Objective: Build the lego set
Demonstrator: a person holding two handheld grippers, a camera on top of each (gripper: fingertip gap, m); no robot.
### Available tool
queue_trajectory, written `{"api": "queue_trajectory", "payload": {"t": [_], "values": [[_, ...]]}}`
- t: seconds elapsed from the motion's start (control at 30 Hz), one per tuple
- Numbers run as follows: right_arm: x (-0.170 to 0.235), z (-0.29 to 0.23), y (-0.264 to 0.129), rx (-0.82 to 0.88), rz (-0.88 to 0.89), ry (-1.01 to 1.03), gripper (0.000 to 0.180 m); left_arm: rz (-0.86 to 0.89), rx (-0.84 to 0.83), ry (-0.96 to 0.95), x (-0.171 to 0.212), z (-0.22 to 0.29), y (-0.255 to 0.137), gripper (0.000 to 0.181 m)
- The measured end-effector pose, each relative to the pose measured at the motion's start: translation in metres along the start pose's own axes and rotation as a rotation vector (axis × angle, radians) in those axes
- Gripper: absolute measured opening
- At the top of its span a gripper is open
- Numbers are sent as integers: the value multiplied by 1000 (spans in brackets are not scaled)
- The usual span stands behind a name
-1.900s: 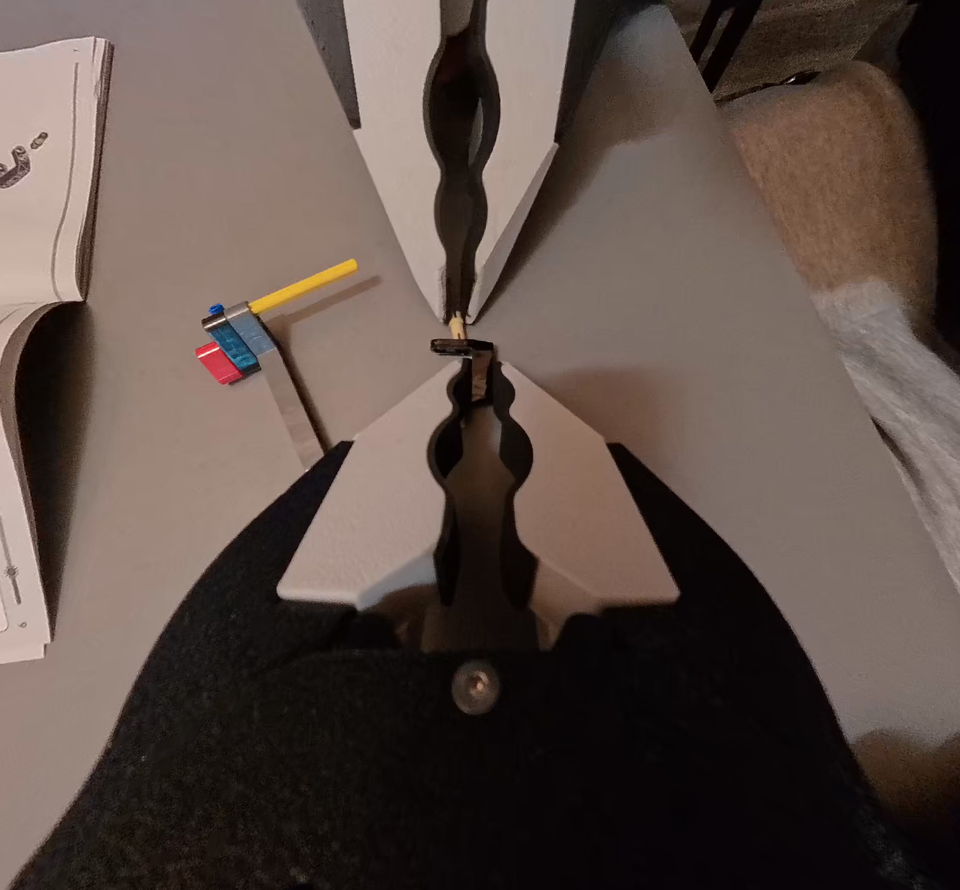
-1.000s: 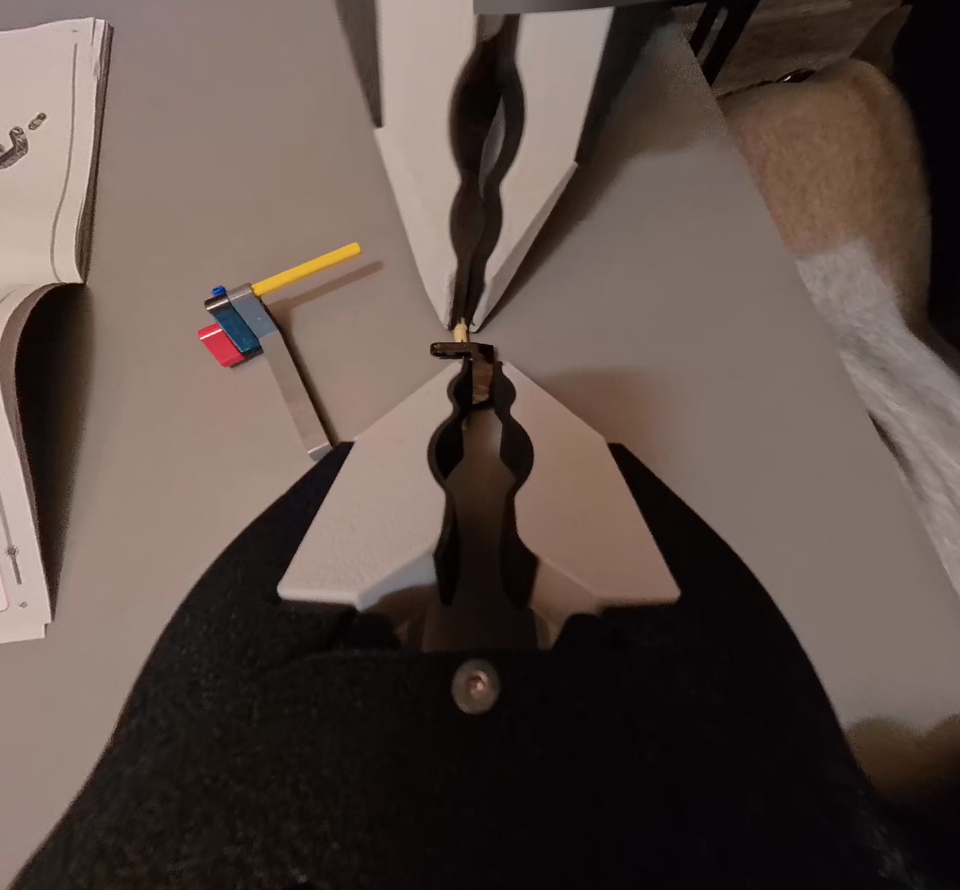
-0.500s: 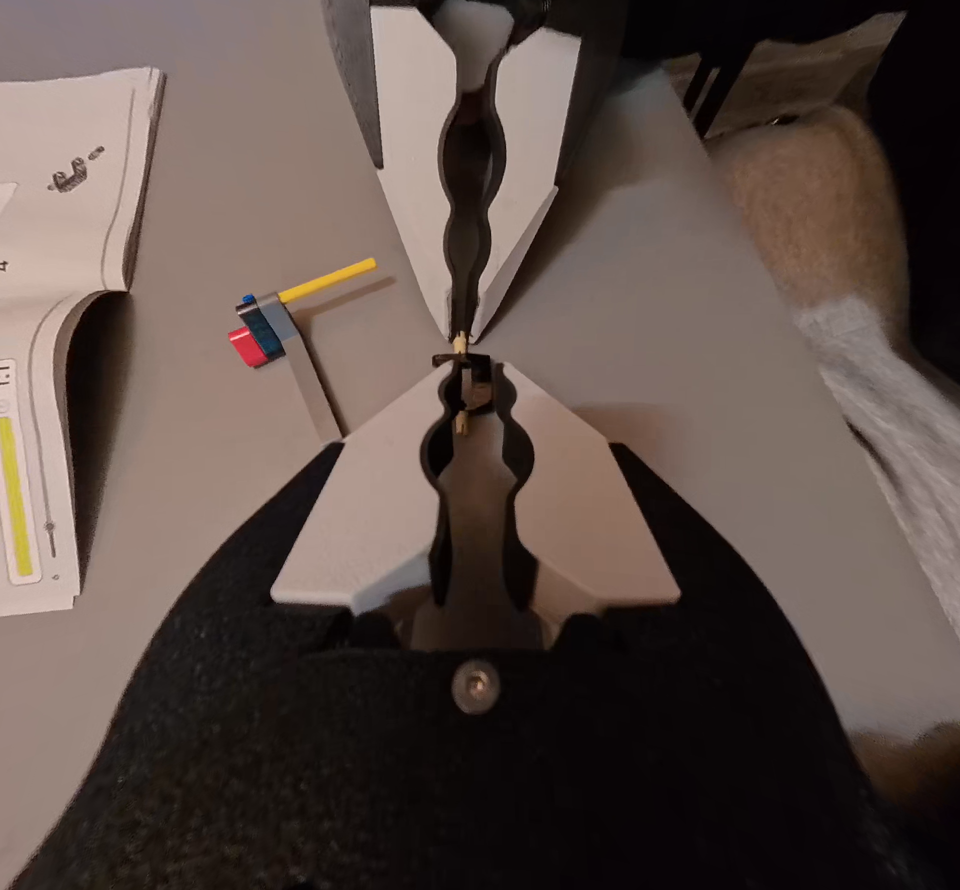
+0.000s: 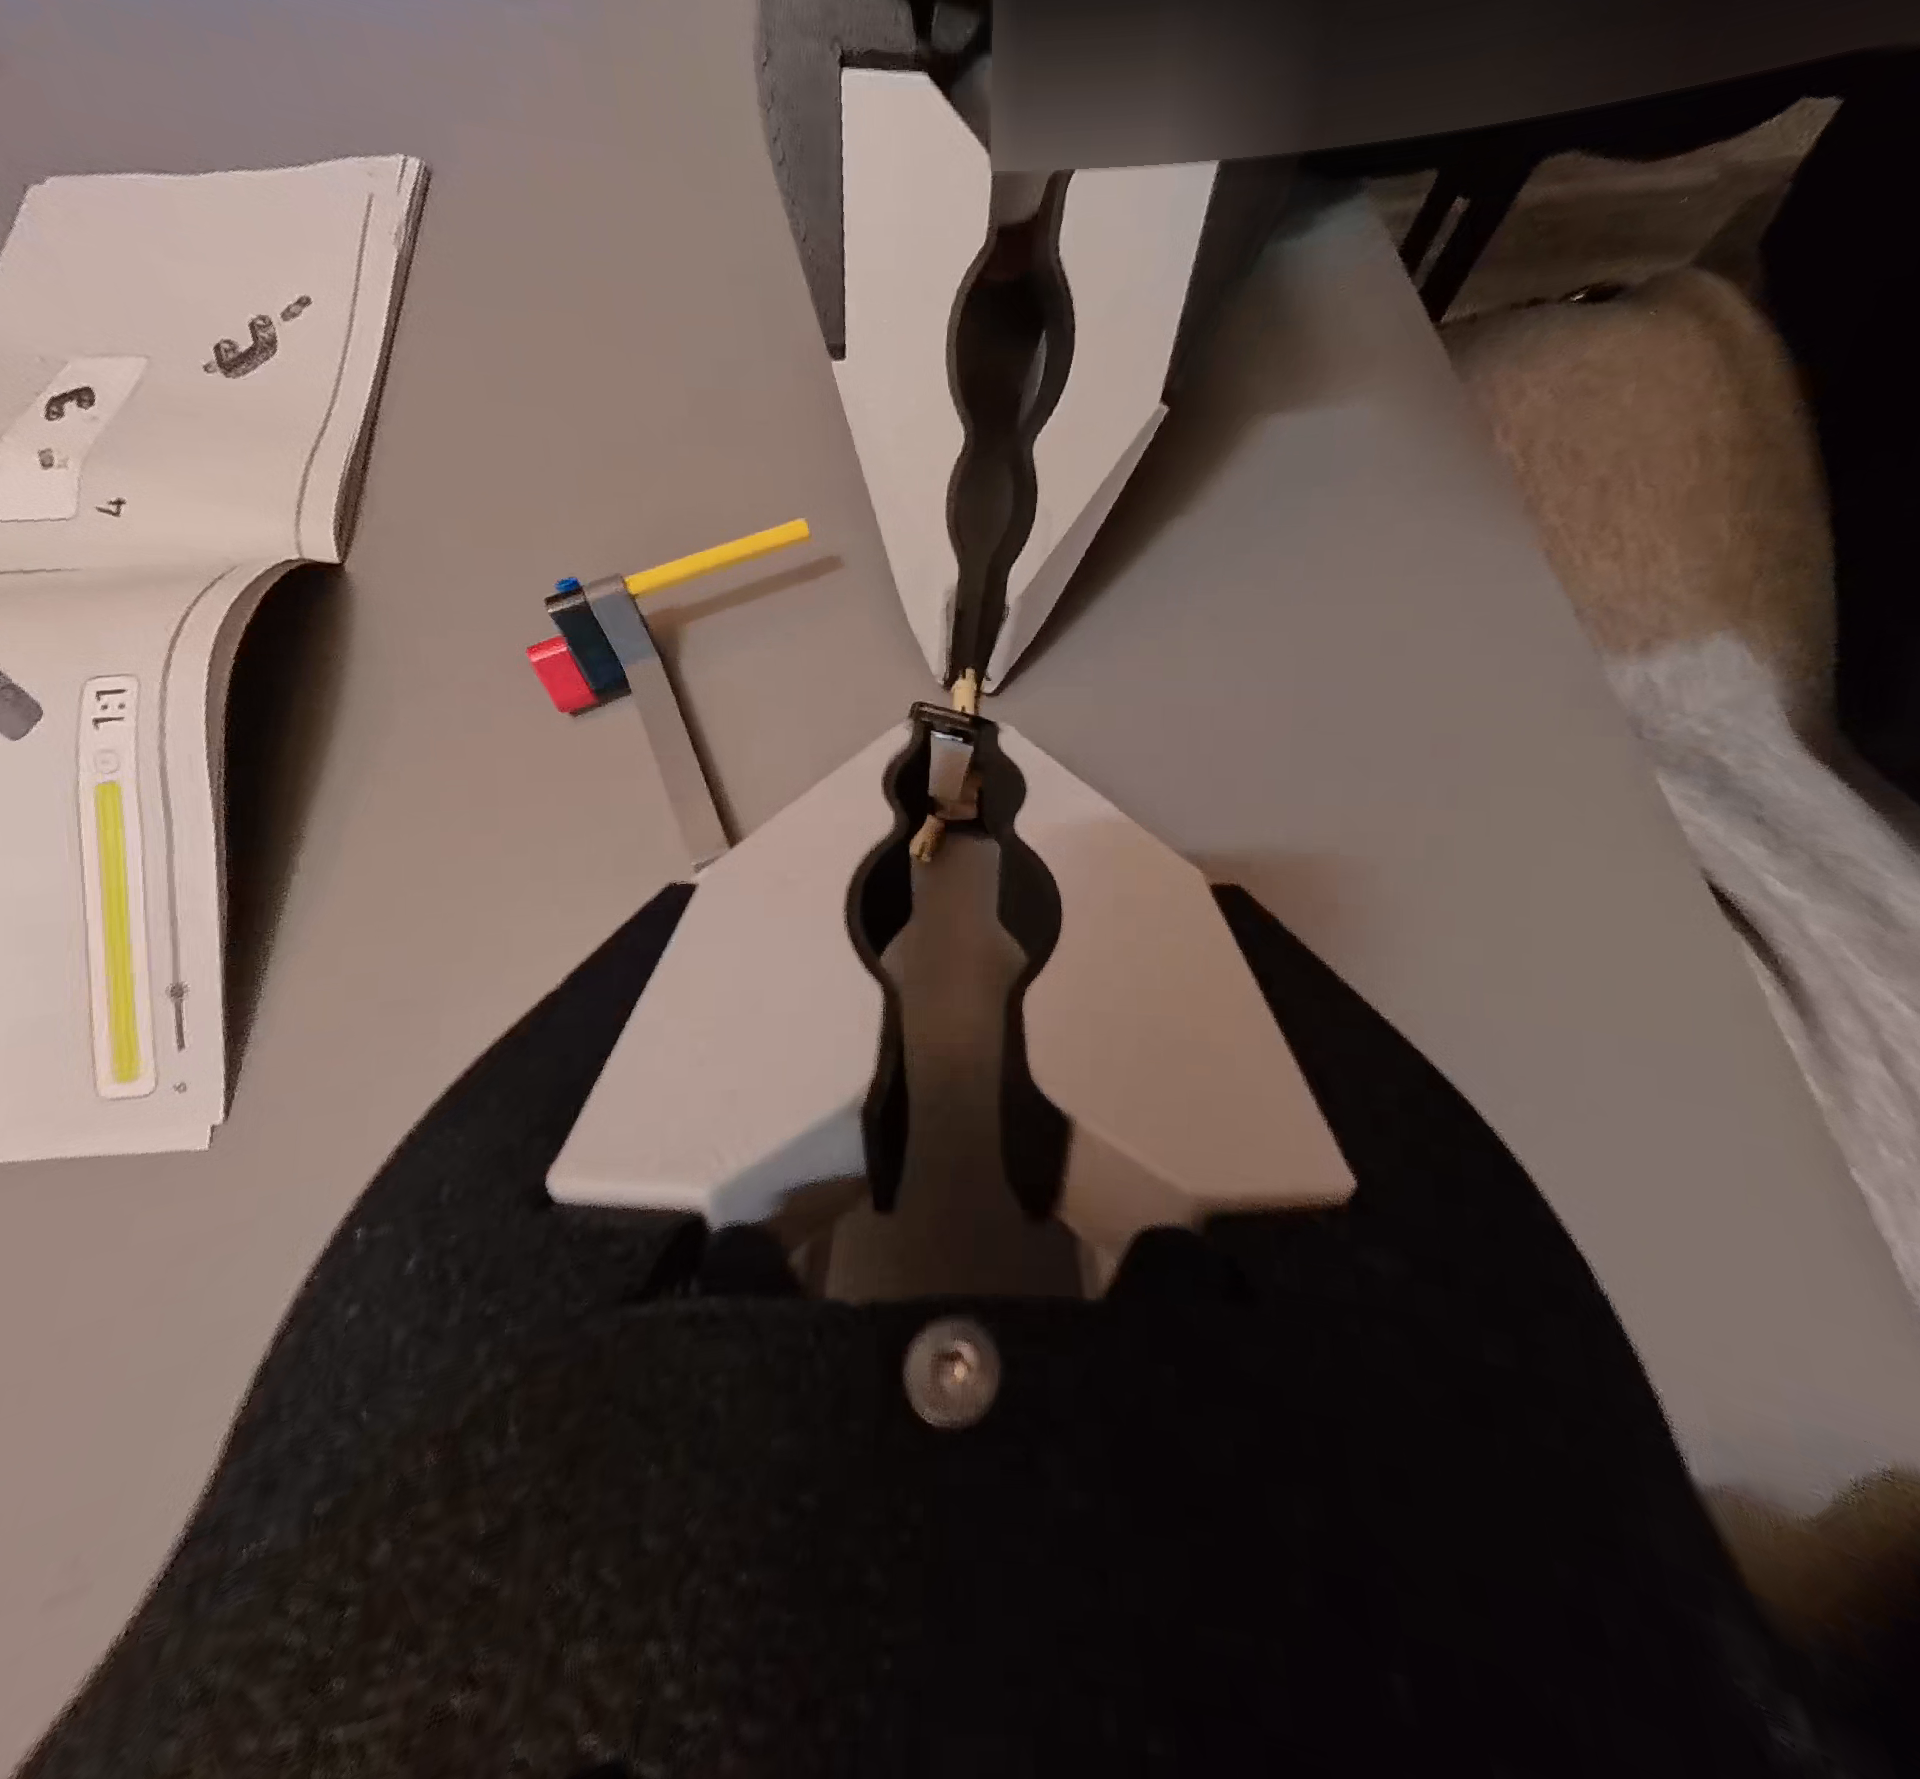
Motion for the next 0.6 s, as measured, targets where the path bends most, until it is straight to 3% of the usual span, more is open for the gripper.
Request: {"api": "queue_trajectory", "payload": {"t": [0.27,0.6], "values": [[-1,-1,0,4,-3,25,3,-149,-10,82,1,8,13,6],[-4,-5,4,71,-9,7,3,-138,21,64,5,5,11,6]]}}
Point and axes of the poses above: each gripper's, where its closed fingertips meet, y out along the fingers, x out of its underside, z = x × y across the jaws, the point moved 10 cm from there along -y, back along the fingers, and after that the axes turned 1 degree about -x, right-handed, at the moved point
